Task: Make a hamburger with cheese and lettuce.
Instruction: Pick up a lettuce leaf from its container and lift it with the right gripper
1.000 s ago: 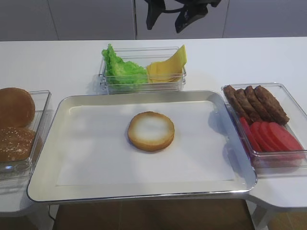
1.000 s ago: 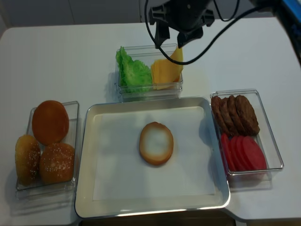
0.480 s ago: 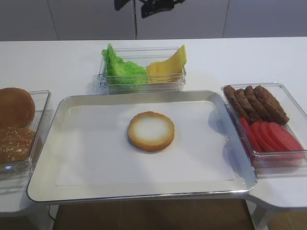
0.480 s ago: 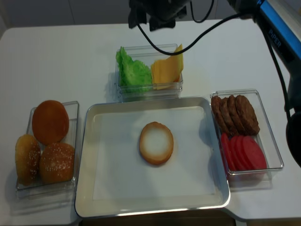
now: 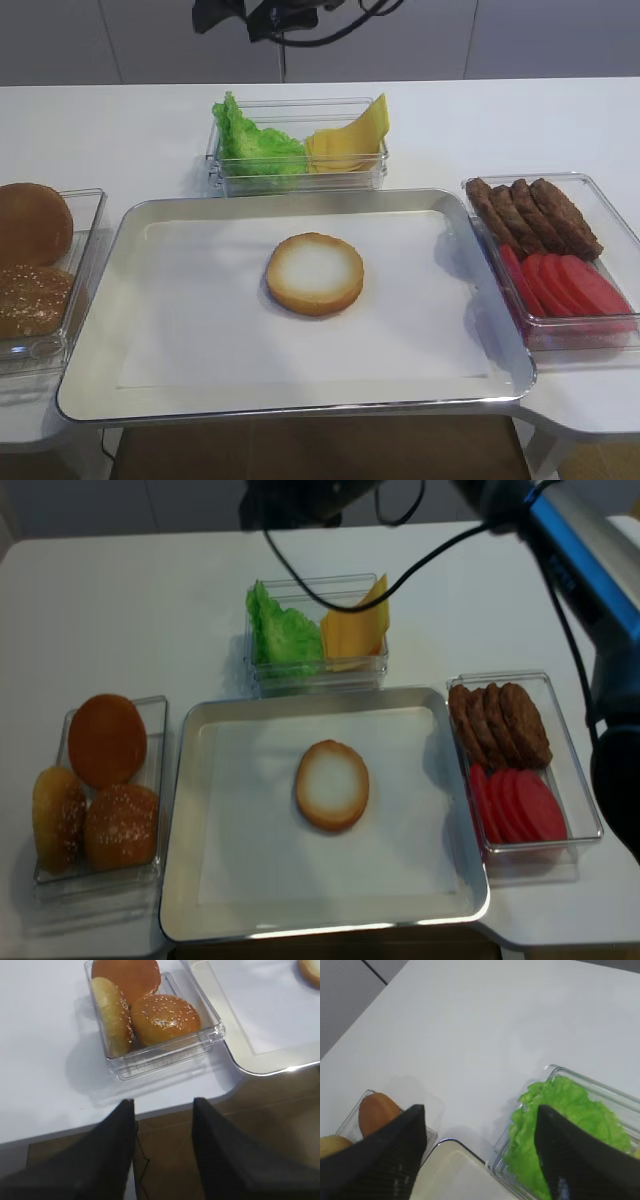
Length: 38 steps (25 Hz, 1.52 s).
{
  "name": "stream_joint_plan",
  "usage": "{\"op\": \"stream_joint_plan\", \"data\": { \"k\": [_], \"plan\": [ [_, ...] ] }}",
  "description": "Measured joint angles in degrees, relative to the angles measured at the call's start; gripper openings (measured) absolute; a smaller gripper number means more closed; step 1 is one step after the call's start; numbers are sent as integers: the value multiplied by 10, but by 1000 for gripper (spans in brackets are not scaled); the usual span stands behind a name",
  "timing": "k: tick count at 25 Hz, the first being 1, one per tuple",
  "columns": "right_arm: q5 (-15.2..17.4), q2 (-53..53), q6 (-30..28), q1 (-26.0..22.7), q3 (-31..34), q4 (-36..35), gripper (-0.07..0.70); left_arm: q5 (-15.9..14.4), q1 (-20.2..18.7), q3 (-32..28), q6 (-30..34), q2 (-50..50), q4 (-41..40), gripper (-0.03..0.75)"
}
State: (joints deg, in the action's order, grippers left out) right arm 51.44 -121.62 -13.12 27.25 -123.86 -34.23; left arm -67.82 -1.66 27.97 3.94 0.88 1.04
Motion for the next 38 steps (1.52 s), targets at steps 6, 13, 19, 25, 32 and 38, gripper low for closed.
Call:
{"op": "stream_joint_plan", "data": {
  "k": [6,13,19,25,32,38],
  "plan": [
    [7,-15,-19,7,0,5,527,0,0,0,0,0,0,288],
    [7,-15,-34,0,0,-6,526,0,0,0,0,0,0,288],
    [-18,-15,36,16,-1,109,525,0,0,0,0,0,0,288],
    [-55,-20,66,25,-4,142,482,0,0,0,0,0,0,288],
    [-69,-49,66,30,-5,141,437,0,0,0,0,0,0,288],
    [-77,-65,66,30,-5,132,434,0,0,0,0,0,0,288]
  ]
}}
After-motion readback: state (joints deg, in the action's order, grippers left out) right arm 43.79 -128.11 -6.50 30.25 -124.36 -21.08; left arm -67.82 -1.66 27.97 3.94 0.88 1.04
